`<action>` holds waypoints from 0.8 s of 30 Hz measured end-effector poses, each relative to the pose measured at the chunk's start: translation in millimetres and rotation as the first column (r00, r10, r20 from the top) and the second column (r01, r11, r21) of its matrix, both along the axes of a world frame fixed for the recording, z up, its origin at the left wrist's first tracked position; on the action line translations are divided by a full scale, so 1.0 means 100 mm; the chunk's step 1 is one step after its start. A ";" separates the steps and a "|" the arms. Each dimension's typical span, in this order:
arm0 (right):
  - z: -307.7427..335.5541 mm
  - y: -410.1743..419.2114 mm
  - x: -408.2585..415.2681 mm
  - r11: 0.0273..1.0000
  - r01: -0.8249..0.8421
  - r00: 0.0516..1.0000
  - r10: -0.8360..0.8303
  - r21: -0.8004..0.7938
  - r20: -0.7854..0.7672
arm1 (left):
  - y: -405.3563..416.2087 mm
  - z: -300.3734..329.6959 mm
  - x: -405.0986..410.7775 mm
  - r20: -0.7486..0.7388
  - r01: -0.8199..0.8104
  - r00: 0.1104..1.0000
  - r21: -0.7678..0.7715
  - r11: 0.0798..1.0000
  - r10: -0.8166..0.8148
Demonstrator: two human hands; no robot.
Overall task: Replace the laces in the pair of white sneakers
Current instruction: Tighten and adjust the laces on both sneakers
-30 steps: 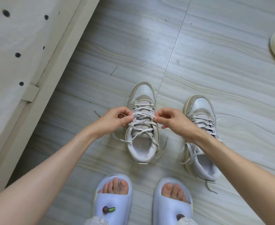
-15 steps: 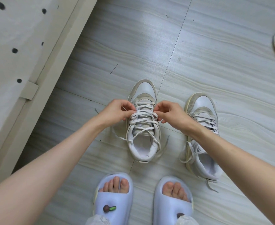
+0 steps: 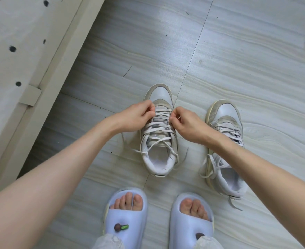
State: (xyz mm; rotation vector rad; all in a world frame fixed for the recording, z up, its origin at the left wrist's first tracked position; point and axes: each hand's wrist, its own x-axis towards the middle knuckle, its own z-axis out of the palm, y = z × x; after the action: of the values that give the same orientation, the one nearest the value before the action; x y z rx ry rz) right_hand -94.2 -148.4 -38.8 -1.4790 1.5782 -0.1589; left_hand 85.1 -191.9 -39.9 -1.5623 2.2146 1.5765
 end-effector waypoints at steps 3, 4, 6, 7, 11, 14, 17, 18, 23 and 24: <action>-0.02 -0.02 -0.02 0.998 0.063 0.995 -0.065 0.030 0.074 | 0.01 -0.03 0.01 -0.101 -0.120 0.988 0.001 0.993 0.119; -0.04 -0.02 -0.04 0.992 0.113 0.984 -0.120 0.060 0.135 | 0.02 -0.05 0.04 -0.126 -0.159 0.979 0.027 0.987 0.161; -0.05 0.00 -0.08 0.975 0.174 0.951 -0.202 0.135 0.233 | 0.06 -0.09 0.10 -0.137 -0.202 0.967 0.099 0.974 0.214; -0.05 0.01 -0.09 0.971 0.181 0.943 -0.216 0.155 0.254 | 0.09 -0.11 0.12 -0.147 -0.224 0.959 0.145 0.964 0.244; -0.07 0.02 -0.07 0.976 0.185 0.949 -0.208 0.115 0.238 | 0.16 -0.14 0.09 -0.193 -0.317 0.910 0.247 0.916 0.367; -0.07 0.00 -0.06 0.982 0.149 0.964 -0.170 0.115 0.205 | 0.15 -0.14 0.08 -0.194 -0.316 0.909 0.250 0.915 0.368; -0.03 -0.05 -0.06 0.986 0.114 0.973 -0.136 0.124 0.186 | 0.14 -0.16 0.11 -0.162 -0.307 0.922 0.253 0.917 0.353; -0.02 -0.07 -0.06 0.988 0.096 0.977 -0.117 0.118 0.178 | 0.14 -0.17 0.12 -0.153 -0.302 0.925 0.254 0.919 0.347; 0.00 -0.07 -0.05 0.985 0.139 0.957 -0.159 0.098 0.244 | 0.15 -0.17 0.15 -0.142 -0.319 0.923 0.237 0.918 0.358; -0.01 -0.07 -0.05 0.979 0.169 0.943 -0.195 0.116 0.271 | 0.15 -0.16 0.14 -0.147 -0.316 0.924 0.226 0.922 0.353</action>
State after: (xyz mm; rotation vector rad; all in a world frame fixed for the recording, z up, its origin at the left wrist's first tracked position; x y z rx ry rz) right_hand -99.5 -155.0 -39.8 -1.1803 1.4666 -0.3825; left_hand 99.4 -176.8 -55.9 -1.8809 1.8600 2.0390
